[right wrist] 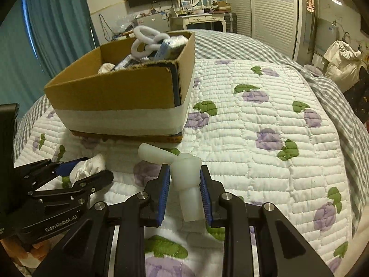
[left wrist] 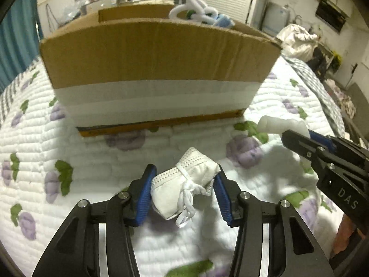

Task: Organize soft objects
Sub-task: 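Lower both held items into the box and open both tools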

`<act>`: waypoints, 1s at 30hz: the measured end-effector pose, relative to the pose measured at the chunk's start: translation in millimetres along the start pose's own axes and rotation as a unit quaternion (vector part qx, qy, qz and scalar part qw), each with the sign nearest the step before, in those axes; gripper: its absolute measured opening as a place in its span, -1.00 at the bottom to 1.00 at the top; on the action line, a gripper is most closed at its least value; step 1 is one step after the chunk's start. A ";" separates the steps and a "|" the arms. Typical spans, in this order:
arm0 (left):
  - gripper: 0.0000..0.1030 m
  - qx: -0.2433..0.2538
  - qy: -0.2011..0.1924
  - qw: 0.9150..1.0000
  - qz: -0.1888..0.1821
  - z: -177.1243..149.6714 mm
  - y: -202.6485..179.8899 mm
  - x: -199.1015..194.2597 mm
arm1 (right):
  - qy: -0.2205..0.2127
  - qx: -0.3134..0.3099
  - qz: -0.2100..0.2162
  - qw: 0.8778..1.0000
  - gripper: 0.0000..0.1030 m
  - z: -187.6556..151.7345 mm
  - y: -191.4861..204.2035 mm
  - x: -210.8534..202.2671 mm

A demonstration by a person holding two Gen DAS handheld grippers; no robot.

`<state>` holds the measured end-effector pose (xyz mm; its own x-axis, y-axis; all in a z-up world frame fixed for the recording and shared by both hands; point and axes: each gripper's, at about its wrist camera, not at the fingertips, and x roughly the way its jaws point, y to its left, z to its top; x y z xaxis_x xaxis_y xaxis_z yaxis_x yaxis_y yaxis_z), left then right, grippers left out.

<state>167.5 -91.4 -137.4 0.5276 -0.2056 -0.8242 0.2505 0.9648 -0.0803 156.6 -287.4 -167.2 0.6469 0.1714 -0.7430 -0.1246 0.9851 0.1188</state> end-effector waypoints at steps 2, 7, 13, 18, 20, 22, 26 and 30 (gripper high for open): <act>-0.06 0.002 -0.004 1.000 0.003 -2.4 -1.2 -9.3 | -0.005 0.001 0.001 1.000 -0.50 -1.2 1.1 -7.7; -0.06 0.006 -0.021 1.000 0.007 -6.2 -7.2 -39.2 | -0.018 -0.006 0.004 1.000 -0.50 -3.3 10.4 -28.8; -0.06 0.007 -0.055 0.998 0.016 -2.1 -14.3 -81.4 | -0.049 -0.017 0.009 0.999 -0.50 2.7 25.7 -69.0; -0.06 0.003 -0.094 0.995 0.022 5.9 -13.7 -120.2 | -0.075 -0.028 0.012 0.997 -0.51 9.7 39.9 -106.9; -0.06 0.004 -0.107 0.994 0.025 12.5 -12.4 -133.7 | -0.084 -0.031 0.013 0.996 -0.51 14.6 45.3 -118.7; -0.06 0.012 -0.116 0.993 0.030 20.4 -10.6 -141.3 | -0.093 -0.037 0.014 0.995 -0.51 20.9 51.4 -129.7; -0.06 0.020 -0.131 0.991 0.038 38.1 -2.9 -149.3 | -0.103 -0.054 0.010 0.993 -0.50 42.1 60.1 -140.8; -0.06 0.023 -0.150 0.987 0.050 60.6 3.6 -149.7 | -0.119 -0.067 0.013 0.991 -0.50 69.0 65.4 -144.0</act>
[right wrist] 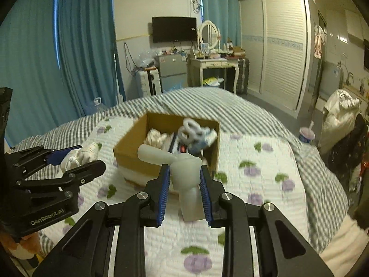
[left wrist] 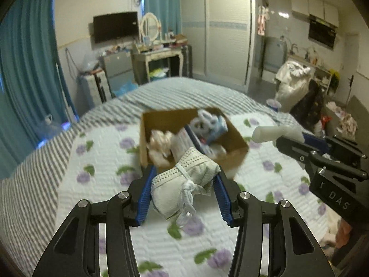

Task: Organize soft objects
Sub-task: 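Lower both held items into the box and open both tools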

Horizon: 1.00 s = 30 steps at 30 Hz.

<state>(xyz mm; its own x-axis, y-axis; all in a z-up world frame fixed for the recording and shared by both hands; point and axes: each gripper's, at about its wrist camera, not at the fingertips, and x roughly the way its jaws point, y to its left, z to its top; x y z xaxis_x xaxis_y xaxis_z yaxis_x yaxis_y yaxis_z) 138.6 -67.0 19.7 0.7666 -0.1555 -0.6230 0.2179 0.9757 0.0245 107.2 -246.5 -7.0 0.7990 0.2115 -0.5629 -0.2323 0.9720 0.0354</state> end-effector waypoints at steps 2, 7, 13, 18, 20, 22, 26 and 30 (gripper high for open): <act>-0.06 0.002 -0.010 1.000 0.008 11.3 5.6 7.2 | -0.008 -0.004 0.002 1.000 -0.50 17.0 -0.1 7.6; -0.06 0.006 -0.025 0.999 0.021 40.3 16.0 33.7 | -0.019 -0.005 0.009 1.000 -0.50 54.9 -3.8 36.3; -0.06 0.012 -0.026 0.999 0.029 65.0 24.5 87.0 | -0.015 -0.003 0.010 1.000 -0.50 89.3 -14.6 89.9; -0.06 0.021 -0.010 0.999 0.037 72.6 31.0 136.8 | 0.008 0.002 0.007 1.000 -0.50 99.0 -27.1 146.1; -0.06 0.018 -0.002 0.999 0.038 73.8 34.5 152.6 | 0.020 0.009 0.008 1.000 -0.50 98.3 -35.0 170.9; -0.06 0.017 0.006 0.999 0.037 74.1 38.5 169.3 | 0.033 0.016 0.011 0.999 -0.50 94.6 -40.0 193.1; -0.06 0.017 0.019 0.999 0.031 71.6 39.6 184.6 | 0.049 0.025 0.011 0.998 -0.50 86.0 -47.4 222.7; 0.03 0.022 0.020 0.999 0.025 68.2 38.6 182.6 | 0.050 0.037 0.022 0.998 -0.47 77.5 -50.3 228.6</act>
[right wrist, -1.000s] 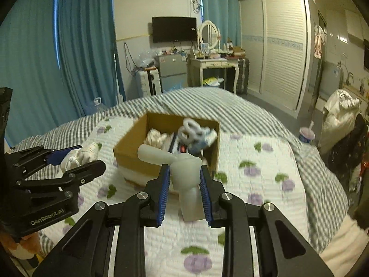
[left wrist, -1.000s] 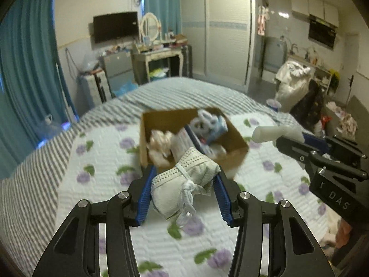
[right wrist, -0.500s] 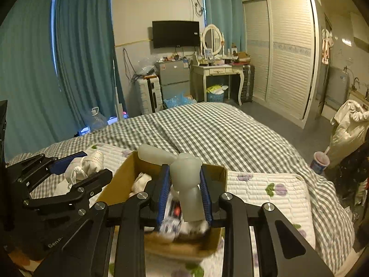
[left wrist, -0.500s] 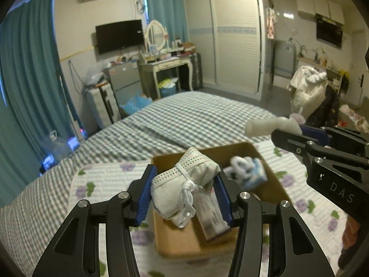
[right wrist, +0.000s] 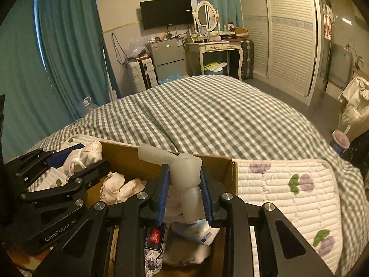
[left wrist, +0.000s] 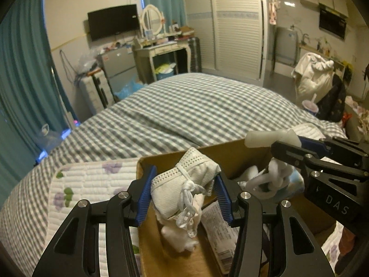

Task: Organize soft objects

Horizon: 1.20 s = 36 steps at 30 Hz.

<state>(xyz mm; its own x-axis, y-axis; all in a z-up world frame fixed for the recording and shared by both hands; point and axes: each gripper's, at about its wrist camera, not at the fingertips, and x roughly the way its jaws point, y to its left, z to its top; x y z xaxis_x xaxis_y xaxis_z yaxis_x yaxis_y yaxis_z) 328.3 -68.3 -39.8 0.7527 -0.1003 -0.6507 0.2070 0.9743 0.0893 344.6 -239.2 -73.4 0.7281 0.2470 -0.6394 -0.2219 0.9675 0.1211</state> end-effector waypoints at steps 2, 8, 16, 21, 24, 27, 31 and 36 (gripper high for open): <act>0.06 0.000 -0.003 1.000 -0.002 -1.9 -2.2 -5.4 | -0.004 0.005 0.002 1.000 -0.45 -3.6 -0.1 -3.3; 0.38 -0.015 -0.001 1.000 0.019 2.6 -3.6 -29.1 | -0.016 0.019 -0.014 1.000 0.10 0.9 -0.1 -29.2; 0.50 -0.021 -0.076 0.996 0.040 30.7 -8.9 -143.4 | -0.084 0.010 -0.022 0.996 0.10 28.8 11.8 -142.8; 0.78 -0.034 -0.141 0.988 0.050 34.0 -15.5 -234.7 | -0.132 -0.007 -0.033 0.991 0.22 31.3 27.4 -230.9; 0.79 -0.034 -0.164 0.984 0.059 29.1 -19.2 -279.7 | -0.166 -0.016 -0.043 0.985 0.34 22.0 36.5 -288.9; 0.83 -0.029 -0.201 0.976 0.075 16.9 -23.9 -326.0 | -0.199 -0.023 -0.048 0.978 0.56 6.2 43.3 -341.2; 0.89 -0.028 -0.241 0.966 0.094 -6.2 -30.0 -371.1 | -0.220 -0.029 -0.040 0.974 0.62 -17.5 49.7 -390.5; 0.91 -0.042 -0.251 0.963 0.091 -39.3 -31.4 -383.3 | -0.227 -0.033 -0.040 0.973 0.87 -49.5 52.6 -415.3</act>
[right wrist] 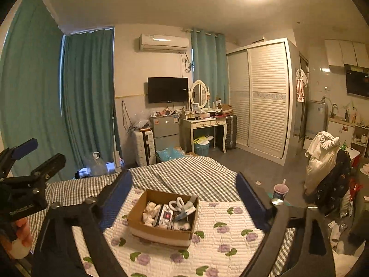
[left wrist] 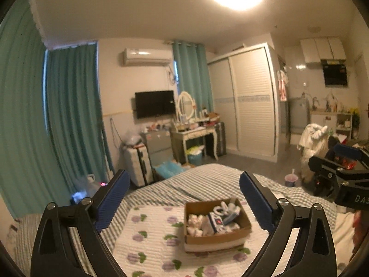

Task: Organize soft objects

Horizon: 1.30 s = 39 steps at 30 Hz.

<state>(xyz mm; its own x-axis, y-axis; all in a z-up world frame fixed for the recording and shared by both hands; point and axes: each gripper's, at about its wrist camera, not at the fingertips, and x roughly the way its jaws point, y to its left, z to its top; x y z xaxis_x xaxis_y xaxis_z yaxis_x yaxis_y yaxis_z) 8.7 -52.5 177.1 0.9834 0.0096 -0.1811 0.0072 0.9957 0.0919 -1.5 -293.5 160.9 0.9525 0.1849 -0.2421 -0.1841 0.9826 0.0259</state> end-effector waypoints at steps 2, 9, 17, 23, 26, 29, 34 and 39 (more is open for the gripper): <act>0.91 -0.002 0.004 1.000 -0.004 -16.5 -2.4 1.6 | -0.002 0.007 0.003 1.000 1.00 -11.3 0.4 -5.0; 0.91 -0.002 0.025 1.000 -0.001 -80.2 -7.9 37.1 | 0.006 0.021 -0.012 1.000 1.00 -73.7 0.9 27.7; 0.91 -0.015 0.073 0.997 -0.001 -133.1 -10.1 76.9 | 0.018 0.033 -0.002 0.999 1.00 -134.2 -10.0 93.9; 0.91 -0.018 0.102 0.995 -0.003 -149.9 -11.6 92.9 | 0.042 0.034 -0.002 0.999 1.00 -154.9 -12.2 125.5; 0.91 -0.019 0.110 0.994 -0.004 -154.0 -11.2 96.3 | 0.053 0.031 -0.002 0.998 1.00 -162.9 -13.6 131.8; 0.91 -0.018 0.113 0.993 -0.007 -156.3 -11.7 98.4 | 0.059 0.029 -0.002 0.998 1.00 -166.0 -12.5 133.1; 0.91 -0.018 0.115 0.993 -0.009 -156.6 -11.8 97.9 | 0.062 0.028 -0.002 0.998 1.00 -167.9 -9.7 133.3; 0.91 -0.021 0.115 0.993 -0.007 -156.7 -11.3 96.5 | 0.064 0.028 -0.003 0.998 1.00 -167.8 -9.0 134.0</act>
<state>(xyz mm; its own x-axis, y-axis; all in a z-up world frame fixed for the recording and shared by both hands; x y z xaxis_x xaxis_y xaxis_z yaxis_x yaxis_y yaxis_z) 75.1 -48.5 5.2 0.9156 0.0115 -0.4019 0.0081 0.9989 0.0471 87.1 -281.0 -34.5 0.9144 0.1780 -0.3635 -0.1606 0.9839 0.0778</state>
